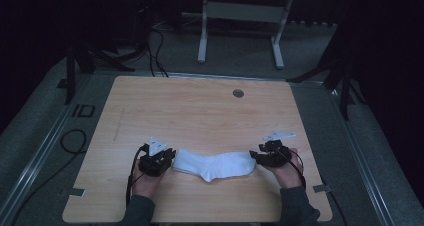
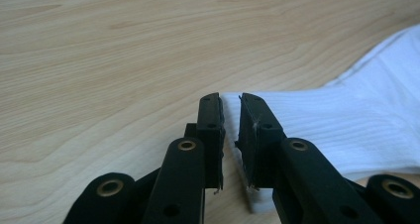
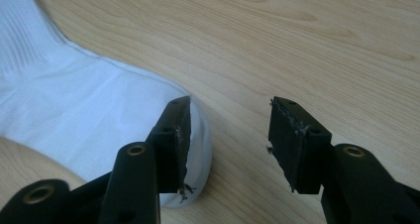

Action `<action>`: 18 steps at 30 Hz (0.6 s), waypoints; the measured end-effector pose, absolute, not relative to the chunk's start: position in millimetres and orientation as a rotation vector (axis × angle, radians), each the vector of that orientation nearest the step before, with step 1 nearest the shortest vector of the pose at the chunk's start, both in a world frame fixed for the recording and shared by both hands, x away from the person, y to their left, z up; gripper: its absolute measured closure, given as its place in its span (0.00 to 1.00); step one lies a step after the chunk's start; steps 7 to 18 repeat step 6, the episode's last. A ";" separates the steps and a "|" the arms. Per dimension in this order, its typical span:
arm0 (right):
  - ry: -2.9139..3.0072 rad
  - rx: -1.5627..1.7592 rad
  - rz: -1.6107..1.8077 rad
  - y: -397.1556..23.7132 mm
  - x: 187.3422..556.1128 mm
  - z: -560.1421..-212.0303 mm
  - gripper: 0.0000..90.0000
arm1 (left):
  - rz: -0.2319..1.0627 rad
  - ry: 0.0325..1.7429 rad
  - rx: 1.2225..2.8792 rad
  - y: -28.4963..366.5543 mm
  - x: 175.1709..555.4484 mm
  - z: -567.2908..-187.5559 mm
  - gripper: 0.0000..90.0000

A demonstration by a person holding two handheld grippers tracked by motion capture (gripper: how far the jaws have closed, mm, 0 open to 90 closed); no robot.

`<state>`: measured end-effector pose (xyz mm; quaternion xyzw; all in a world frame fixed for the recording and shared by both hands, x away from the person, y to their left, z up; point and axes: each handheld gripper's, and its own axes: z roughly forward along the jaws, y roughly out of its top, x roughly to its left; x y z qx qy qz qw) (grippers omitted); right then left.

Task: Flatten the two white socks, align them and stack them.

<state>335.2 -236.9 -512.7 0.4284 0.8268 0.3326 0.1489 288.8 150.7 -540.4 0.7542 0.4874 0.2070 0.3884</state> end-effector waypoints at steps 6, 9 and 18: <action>2.371 1.236 0.957 -240.8 336.3 -512.3 0.56 | 0.538 1.286 1.911 158.3 292.8 -540.8 0.89; 2.371 1.236 0.957 -240.8 336.3 -512.3 0.56 | 0.538 1.286 1.911 158.3 292.8 -540.8 0.89; 2.371 1.236 0.957 -240.8 336.3 -512.3 0.56 | 0.538 1.286 1.911 158.3 292.8 -540.8 0.89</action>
